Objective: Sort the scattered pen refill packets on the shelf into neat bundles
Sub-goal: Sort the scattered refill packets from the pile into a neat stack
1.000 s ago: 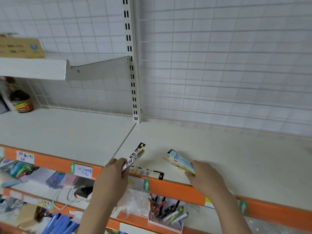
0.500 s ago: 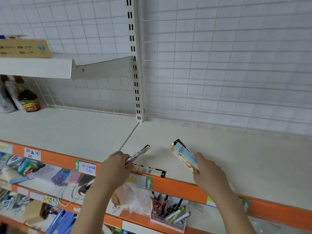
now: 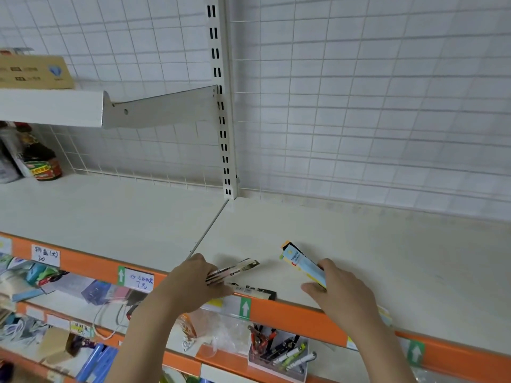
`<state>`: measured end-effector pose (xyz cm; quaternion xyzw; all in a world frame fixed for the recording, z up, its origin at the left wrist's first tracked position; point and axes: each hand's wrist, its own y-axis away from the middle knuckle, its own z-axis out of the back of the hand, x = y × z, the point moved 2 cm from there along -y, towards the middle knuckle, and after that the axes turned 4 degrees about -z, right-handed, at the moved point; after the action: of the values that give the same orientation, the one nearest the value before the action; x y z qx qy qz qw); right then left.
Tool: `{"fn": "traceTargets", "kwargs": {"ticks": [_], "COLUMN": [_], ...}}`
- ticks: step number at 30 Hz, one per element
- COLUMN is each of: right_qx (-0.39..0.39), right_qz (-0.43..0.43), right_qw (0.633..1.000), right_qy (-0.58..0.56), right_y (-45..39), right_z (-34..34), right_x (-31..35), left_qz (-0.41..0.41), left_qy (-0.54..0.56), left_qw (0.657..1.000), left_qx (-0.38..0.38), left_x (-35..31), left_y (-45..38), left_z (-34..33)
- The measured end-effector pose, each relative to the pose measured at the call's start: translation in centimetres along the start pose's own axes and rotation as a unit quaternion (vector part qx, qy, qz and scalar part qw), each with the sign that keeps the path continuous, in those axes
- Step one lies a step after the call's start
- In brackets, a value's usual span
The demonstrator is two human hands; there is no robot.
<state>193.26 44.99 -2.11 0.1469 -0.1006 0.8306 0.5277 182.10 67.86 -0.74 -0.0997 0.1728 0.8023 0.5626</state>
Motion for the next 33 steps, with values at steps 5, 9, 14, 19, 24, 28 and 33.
{"fn": "traceTargets", "kwargs": {"ticks": [5,9,14,19,24,28,33], "right_qx": [0.0,-0.005,0.006,0.058,0.097,0.145,0.183], "right_qz": [0.002,0.0,-0.008,0.038,0.096,0.127,0.127], "right_qw": [1.0,1.0,1.0,0.996,0.986,0.978,0.974], "right_qy": [0.001,0.002,-0.017,-0.059,-0.097,-0.073,-0.04], "right_y": [-0.5,-0.8,-1.4,-2.0,-2.6,-3.2,-3.6], "right_z": [-0.4,-0.4,-0.3,-0.9,-1.7,-2.6,-2.8], "right_x": [0.0,0.1,0.9,3.3,7.0,9.2,9.8], "left_qz": [-0.018,-0.033,-0.026,0.004,0.028,0.036,0.037], "left_qy": [0.016,0.04,0.063,0.111,0.116,0.13,0.128], "left_qw": [0.998,0.989,0.972,0.952,0.947,0.942,0.933], "left_qx": [-0.058,-0.135,-0.225,-0.285,-0.298,-0.306,-0.334], "left_x": [0.5,0.0,-0.1,0.9,2.7,4.1,5.1], "left_y": [0.2,0.2,0.4,1.3,2.4,2.9,2.5], "left_z": [0.0,0.7,2.2,3.0,3.6,3.7,3.5]}}
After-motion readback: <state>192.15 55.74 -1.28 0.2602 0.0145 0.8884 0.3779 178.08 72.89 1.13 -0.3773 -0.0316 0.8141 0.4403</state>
